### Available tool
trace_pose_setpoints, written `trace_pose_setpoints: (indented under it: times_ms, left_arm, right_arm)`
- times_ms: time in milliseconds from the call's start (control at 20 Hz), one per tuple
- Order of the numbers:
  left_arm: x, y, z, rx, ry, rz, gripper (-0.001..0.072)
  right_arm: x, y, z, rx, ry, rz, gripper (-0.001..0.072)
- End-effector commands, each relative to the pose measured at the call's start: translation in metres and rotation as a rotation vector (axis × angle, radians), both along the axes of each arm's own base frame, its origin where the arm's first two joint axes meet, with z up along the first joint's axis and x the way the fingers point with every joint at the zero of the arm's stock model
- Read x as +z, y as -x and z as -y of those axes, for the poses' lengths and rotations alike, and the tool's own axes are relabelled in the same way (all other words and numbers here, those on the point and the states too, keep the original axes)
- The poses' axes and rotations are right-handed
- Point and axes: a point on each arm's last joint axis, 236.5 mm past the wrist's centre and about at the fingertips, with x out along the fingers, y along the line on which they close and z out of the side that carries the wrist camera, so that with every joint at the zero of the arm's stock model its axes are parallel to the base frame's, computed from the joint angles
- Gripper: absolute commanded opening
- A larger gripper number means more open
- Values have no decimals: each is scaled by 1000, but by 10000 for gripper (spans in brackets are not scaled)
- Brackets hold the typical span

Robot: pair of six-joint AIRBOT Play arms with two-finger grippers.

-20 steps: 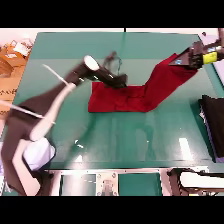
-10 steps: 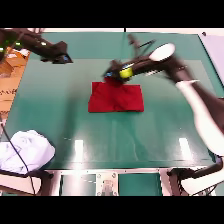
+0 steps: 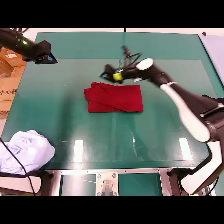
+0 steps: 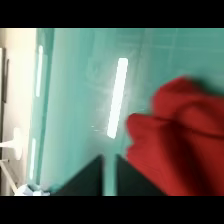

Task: Fold the shirts.

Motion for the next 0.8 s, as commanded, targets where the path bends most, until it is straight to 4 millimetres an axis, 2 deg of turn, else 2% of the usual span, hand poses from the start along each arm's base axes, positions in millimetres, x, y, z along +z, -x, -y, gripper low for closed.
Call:
trace_pose_setpoints:
  times_ms: [0,50,100,150,200,300,350,450,600,750]
  left_arm:
    - [-1,0,-4,1,-12,1,26]
    - [-1,0,-4,1,-12,0,26]
    - [-1,0,-4,1,-12,1,26]
    - [-1,-1,-4,2,-11,3,26]
    - [0,-1,-4,4,-11,5,27]
    - [0,-3,-4,7,-10,10,26]
    - [0,-4,-4,10,-9,15,26]
    - [0,-4,-4,12,-8,11,26]
    - [0,-4,-2,9,-7,11,26]
    - [0,-4,-2,12,-6,10,26]
  right_arm:
    - [8,-4,122,6,95,-26,54]
    - [-4,-1,161,-19,164,-52,82]
    - [-24,5,198,-39,229,-100,280]
    - [-46,15,225,-56,276,-155,472]
    - [-68,26,247,-61,312,-194,544]
    - [-102,41,260,-33,324,-206,544]
    - [-115,46,258,-19,322,-207,544]
    - [-132,52,237,8,261,-215,544]
    - [-135,53,188,63,162,-207,543]
    - [-138,59,142,119,135,-197,543]
